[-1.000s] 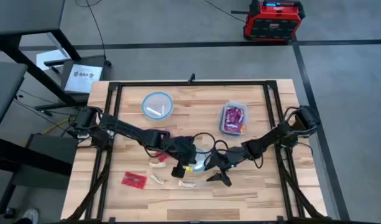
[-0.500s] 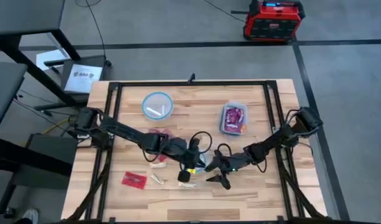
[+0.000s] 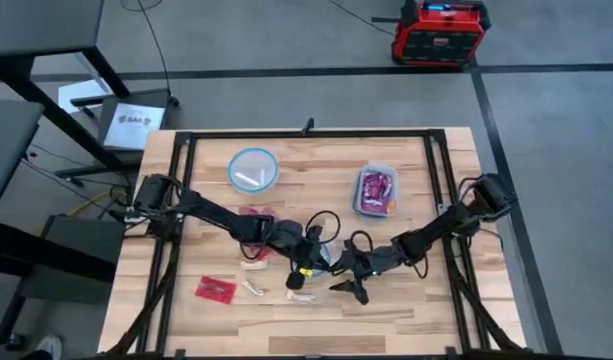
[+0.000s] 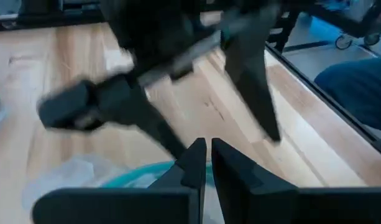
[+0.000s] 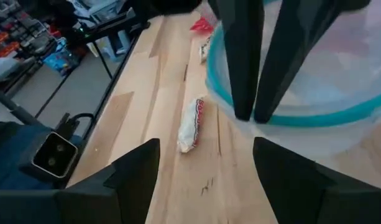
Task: Sort candy
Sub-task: Open the center transparent bin
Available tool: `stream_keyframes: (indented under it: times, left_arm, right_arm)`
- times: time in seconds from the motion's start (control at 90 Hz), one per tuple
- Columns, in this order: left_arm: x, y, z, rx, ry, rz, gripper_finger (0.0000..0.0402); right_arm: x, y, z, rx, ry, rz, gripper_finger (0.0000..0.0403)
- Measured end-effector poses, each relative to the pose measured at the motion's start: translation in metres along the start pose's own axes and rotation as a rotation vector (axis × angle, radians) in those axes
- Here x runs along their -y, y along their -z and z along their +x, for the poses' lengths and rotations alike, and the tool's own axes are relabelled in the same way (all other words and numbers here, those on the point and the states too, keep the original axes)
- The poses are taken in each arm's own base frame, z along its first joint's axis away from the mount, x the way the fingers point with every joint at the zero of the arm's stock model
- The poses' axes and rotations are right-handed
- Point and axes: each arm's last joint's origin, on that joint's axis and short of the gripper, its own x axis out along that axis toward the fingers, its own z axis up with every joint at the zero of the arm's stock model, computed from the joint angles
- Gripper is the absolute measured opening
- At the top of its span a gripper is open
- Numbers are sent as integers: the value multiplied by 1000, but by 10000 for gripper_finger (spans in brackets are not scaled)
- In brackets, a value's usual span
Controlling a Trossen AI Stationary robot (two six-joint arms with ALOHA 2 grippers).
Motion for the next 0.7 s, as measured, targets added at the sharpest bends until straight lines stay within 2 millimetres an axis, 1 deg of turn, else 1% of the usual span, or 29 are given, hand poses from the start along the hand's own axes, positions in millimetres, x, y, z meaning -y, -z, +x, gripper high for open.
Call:
stream_keyframes:
  times: [0.144, 0.222, 0.333, 0.511, 0.7]
  left_arm:
    - [0, 0, 0, 0, 2, 3, 13]
    - [0, 0, 0, 1, 2, 5, 13]
    - [0, 1, 0, -9, 6, 25, 13]
    - [0, 1, 0, -13, 6, 49, 13]
    - [-1, 9, -2, -49, 16, 75, 13]
  right_arm:
    - [5, 11, 16, 6, 1, 14, 244]
    - [6, 11, 23, 39, -8, 18, 244]
    - [4, 5, 30, 96, -31, -23, 244]
    - [2, -2, 34, 117, -40, -69, 244]
    - [-8, -5, 34, 164, -69, -142, 244]
